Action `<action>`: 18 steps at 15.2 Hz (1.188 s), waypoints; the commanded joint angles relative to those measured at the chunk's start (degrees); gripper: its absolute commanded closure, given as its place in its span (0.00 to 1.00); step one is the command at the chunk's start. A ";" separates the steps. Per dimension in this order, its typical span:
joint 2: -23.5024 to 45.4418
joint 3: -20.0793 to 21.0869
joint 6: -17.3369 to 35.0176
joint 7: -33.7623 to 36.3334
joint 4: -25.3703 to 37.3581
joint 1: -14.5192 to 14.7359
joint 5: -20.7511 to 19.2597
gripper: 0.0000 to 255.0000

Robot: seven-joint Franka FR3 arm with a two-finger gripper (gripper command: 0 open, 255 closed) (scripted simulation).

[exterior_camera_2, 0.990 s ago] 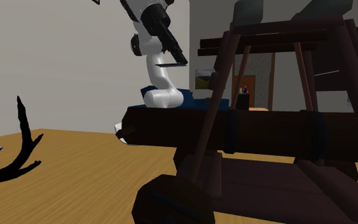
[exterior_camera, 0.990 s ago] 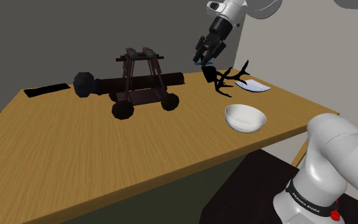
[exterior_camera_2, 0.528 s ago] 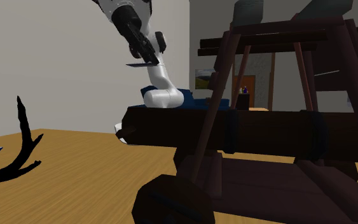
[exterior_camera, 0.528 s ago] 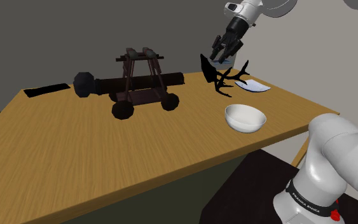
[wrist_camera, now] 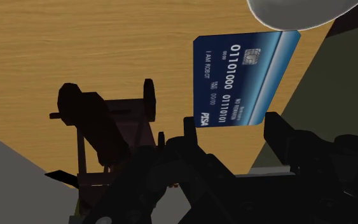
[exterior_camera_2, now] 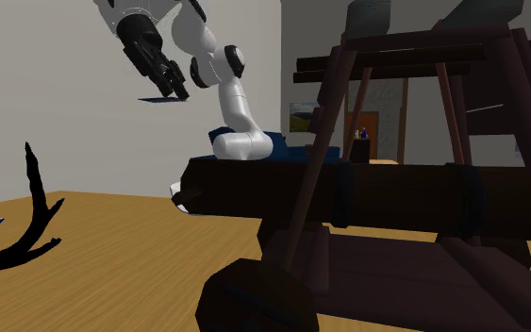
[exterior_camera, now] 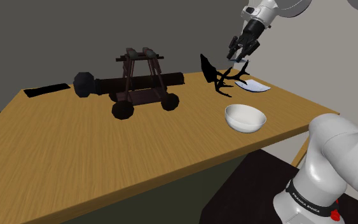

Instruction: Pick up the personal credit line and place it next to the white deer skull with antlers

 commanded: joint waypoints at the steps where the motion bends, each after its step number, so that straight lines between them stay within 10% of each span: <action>1: 1.59 -3.87 -2.55 -2.90 2.85 0.77 0.28 1.00; 7: 8.79 -21.79 -10.06 -13.02 12.12 8.18 3.45 1.00; 11: 6.87 -42.09 -13.91 -15.42 19.75 25.63 0.81 1.00; 16: -5.00 -51.76 -19.31 -13.27 32.87 38.66 -9.44 1.00; 18: -4.65 -51.54 -17.76 -14.05 30.70 37.63 -9.29 1.00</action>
